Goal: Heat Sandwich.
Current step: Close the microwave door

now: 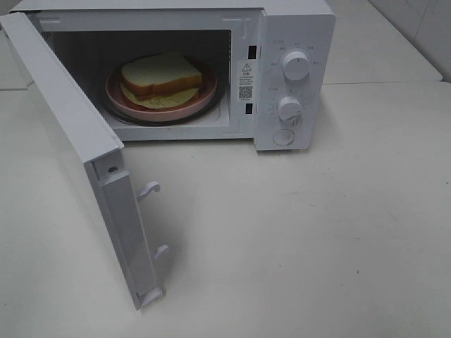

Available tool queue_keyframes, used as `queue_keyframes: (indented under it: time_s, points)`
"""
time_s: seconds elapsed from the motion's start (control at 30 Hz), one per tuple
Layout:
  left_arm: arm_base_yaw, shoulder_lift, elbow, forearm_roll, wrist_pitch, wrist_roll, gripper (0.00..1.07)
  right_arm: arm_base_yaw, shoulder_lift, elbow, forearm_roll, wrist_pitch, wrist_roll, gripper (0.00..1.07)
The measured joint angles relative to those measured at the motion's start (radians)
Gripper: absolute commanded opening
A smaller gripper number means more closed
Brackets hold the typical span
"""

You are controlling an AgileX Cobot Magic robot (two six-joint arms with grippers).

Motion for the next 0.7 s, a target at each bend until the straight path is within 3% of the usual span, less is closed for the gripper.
queue_keyframes:
  time_s: [0.7]
  points:
    - [0.0, 0.0, 0.0, 0.0, 0.0, 0.0, 0.76, 0.0, 0.0, 0.0, 0.0, 0.0, 0.0, 0.51]
